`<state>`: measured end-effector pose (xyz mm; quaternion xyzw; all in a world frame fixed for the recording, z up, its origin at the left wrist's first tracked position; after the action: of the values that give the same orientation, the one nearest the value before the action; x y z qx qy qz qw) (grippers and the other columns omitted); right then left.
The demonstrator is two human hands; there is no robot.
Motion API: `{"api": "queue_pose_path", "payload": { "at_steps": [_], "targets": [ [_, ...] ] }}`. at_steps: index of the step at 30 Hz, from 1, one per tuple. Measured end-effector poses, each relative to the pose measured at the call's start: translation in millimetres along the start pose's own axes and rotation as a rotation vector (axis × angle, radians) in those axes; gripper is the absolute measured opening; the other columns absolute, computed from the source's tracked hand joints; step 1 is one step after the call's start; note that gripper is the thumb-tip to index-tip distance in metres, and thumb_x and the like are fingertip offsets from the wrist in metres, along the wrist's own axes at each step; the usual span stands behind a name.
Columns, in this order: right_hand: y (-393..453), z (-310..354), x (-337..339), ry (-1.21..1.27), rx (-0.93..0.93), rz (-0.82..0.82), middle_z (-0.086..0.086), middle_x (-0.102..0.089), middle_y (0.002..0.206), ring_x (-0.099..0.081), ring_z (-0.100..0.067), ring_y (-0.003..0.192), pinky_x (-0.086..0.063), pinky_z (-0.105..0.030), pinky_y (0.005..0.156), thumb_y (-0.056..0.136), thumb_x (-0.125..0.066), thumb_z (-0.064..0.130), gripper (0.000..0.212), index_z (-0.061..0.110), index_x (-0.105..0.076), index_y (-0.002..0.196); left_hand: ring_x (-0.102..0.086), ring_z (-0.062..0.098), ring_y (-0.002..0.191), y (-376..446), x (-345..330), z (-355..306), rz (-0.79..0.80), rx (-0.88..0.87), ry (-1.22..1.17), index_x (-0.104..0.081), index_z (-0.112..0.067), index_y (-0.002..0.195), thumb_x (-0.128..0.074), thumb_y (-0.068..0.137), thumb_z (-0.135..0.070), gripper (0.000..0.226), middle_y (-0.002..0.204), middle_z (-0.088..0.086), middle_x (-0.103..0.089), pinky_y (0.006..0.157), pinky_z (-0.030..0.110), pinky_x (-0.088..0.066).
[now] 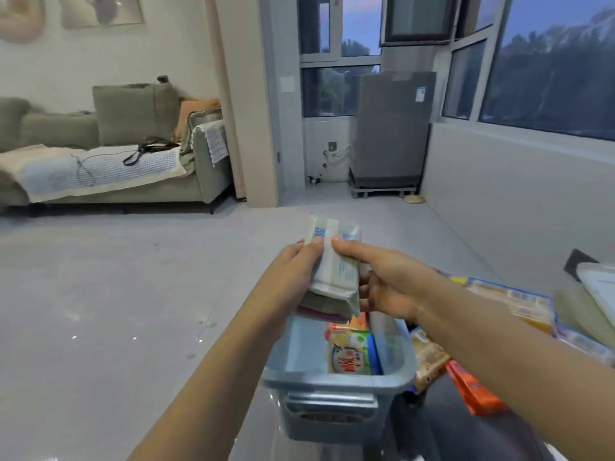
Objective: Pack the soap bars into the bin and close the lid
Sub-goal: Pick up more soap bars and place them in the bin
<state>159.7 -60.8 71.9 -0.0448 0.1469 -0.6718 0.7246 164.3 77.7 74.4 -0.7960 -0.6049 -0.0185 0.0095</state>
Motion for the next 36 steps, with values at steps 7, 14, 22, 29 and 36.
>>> {"api": "queue_pose_path", "payload": {
  "at_steps": [7,14,22,29,36],
  "targets": [
    [51,-5,-15,-0.023,-0.138,-0.032,-0.009,-0.065,0.076,-0.058,-0.022,0.066,-0.05,-0.032,0.064,0.081,-0.066,0.034,0.036,0.007,-0.062,0.105,-0.069,0.012,0.082,27,42,24,-0.127,-0.038,0.124,-0.074,-0.015,0.095,-0.055,0.089,-0.035,0.028,0.092,0.001,-0.076,0.068,0.019,-0.053],
    [89,-21,-10,-0.065,-0.324,-0.074,-0.009,-0.071,0.058,-0.065,-0.024,0.063,-0.047,-0.036,0.058,0.086,-0.061,0.024,0.018,0.007,-0.064,0.089,-0.06,0.005,0.097,51,53,70,-0.048,0.113,0.035,-0.035,-0.021,0.144,-0.055,0.092,-0.025,0.056,0.136,0.0,-0.052,0.071,0.013,-0.051],
    [112,-41,-24,-0.069,-0.423,-0.078,-0.015,-0.066,0.104,-0.06,-0.031,0.092,-0.04,-0.053,0.095,0.095,-0.045,0.012,0.023,0.002,-0.055,0.113,-0.07,-0.005,0.072,56,56,90,-0.017,0.11,-0.153,-0.037,-0.02,0.143,-0.046,0.096,-0.013,0.048,0.105,-0.01,-0.064,0.052,0.012,-0.052],
    [125,-53,-22,-0.074,-0.444,-0.133,-0.017,-0.062,0.117,-0.059,-0.033,0.105,-0.038,-0.054,0.101,0.097,-0.043,0.011,0.026,0.001,-0.049,0.12,-0.061,0.024,0.111,58,55,92,-0.005,0.127,-0.139,-0.033,-0.023,0.145,-0.047,0.096,-0.015,0.052,0.139,0.008,-0.053,0.083,0.033,-0.056],
    [133,-62,-28,-0.692,-0.514,-0.211,-0.018,-0.063,0.109,-0.061,-0.032,0.101,-0.05,-0.038,0.086,0.091,-0.056,0.028,0.046,-0.005,-0.046,0.122,-0.062,0.02,0.104,58,57,93,-0.016,0.106,-0.137,-0.03,-0.024,0.146,-0.049,0.095,-0.016,0.055,0.138,0.004,-0.053,0.075,0.022,-0.055]
  ]
}}
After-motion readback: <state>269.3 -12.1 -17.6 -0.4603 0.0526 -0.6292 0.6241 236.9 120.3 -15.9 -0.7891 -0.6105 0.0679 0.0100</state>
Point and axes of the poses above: each hand's wrist, its own y-axis towards the middle knuckle, its own x-axis out of the back of the hand, z = x × y, the point moved 2 cm from there along y, towards the middle knuckle
